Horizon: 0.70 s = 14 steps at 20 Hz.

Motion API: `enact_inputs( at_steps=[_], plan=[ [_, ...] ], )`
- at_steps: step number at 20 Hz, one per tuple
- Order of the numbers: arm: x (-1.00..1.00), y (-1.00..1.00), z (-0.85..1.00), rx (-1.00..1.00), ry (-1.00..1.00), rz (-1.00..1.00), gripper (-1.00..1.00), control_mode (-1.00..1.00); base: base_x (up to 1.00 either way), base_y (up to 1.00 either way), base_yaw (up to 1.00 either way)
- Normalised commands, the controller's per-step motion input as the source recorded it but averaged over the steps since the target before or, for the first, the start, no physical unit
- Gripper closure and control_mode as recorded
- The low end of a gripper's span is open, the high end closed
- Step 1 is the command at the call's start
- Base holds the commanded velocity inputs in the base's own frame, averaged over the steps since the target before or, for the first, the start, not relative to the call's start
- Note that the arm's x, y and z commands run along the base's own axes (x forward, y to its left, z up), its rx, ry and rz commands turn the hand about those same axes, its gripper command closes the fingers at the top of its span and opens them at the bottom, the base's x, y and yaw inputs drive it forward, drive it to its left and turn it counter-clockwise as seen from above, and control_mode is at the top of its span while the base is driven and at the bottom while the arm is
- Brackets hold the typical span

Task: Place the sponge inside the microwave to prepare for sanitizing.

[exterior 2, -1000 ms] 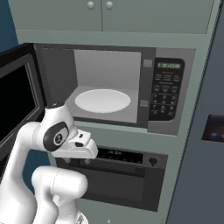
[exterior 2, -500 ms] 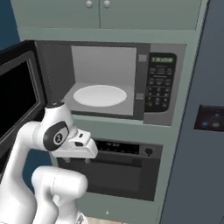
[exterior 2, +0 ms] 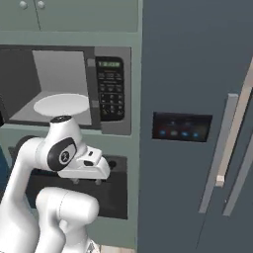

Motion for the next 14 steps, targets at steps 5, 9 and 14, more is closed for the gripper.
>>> enact_inputs(
  at_steps=[5, 9, 14],
  plan=[
    [0.00, 0.00, 0.00, 0.00, 0.00, 0.00, -1.00, 1.00, -0.11, -1.00, -0.02],
    [0.00, 0.00, 0.00, 0.00, 0.00, 0.00, -1.00, 1.00, -0.03, -1.00, -0.04],
    [0.00, 0.00, 0.00, 0.00, 0.00, 0.00, -1.00, 1.00, -0.02, -1.00, -0.04]
  ],
)
